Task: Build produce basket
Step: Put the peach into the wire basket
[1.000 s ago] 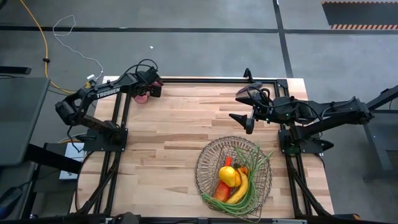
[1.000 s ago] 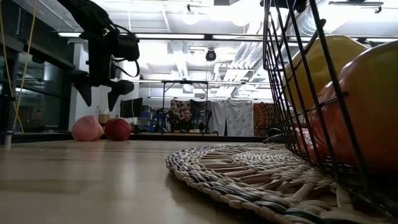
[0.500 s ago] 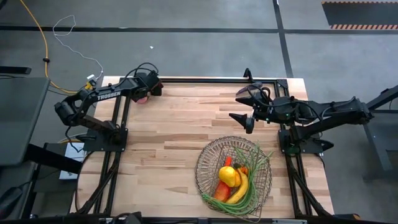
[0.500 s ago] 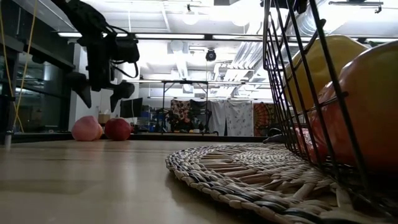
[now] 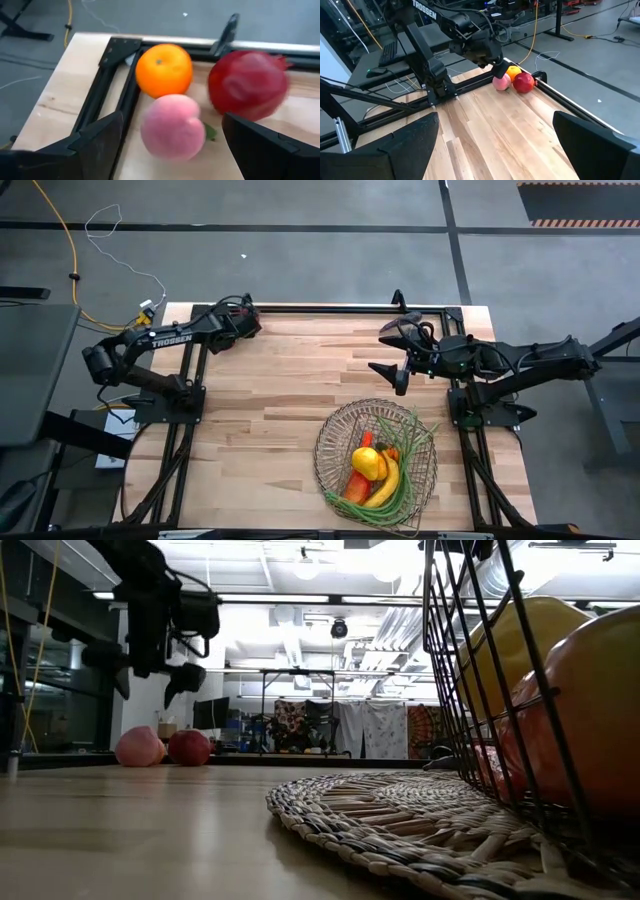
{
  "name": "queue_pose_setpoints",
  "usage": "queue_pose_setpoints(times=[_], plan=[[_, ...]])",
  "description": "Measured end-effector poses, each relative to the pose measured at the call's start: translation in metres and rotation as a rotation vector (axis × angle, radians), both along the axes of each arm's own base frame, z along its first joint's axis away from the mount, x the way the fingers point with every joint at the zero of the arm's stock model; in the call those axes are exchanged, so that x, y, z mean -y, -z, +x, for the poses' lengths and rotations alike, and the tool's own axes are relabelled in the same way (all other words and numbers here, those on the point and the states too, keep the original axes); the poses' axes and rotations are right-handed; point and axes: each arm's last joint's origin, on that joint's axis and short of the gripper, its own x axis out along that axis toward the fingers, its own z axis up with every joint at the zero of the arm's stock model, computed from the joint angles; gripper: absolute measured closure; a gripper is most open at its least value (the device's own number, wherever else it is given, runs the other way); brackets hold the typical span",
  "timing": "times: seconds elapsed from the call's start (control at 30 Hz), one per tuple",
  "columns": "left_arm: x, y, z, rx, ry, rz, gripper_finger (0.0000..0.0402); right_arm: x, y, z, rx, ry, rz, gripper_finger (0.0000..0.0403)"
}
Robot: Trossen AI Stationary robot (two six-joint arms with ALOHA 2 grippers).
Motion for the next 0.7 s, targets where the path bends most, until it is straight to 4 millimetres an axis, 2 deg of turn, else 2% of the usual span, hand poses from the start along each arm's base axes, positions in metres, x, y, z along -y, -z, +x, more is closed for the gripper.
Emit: queue_pose_setpoints(times=[0.23,0.43,0.7], plan=[[0.009,0.034,-0.009,0.109,-0.102,0.019,0.0074,0.000,0.000,0.000,-0.006,-0.005,-0.019,0.0020],[0.004,0.041,-0.006,0.174,-0.090,0.095,0.0074,0.000,0.000,0.000,-0.006,-0.004,-0.019,0.0020],[-0.010,0.046,-0.018,0.166,-0.146,0.085,0.0074,0.000,0.000,0.000,0.005,0.002,0.005,0.0020]])
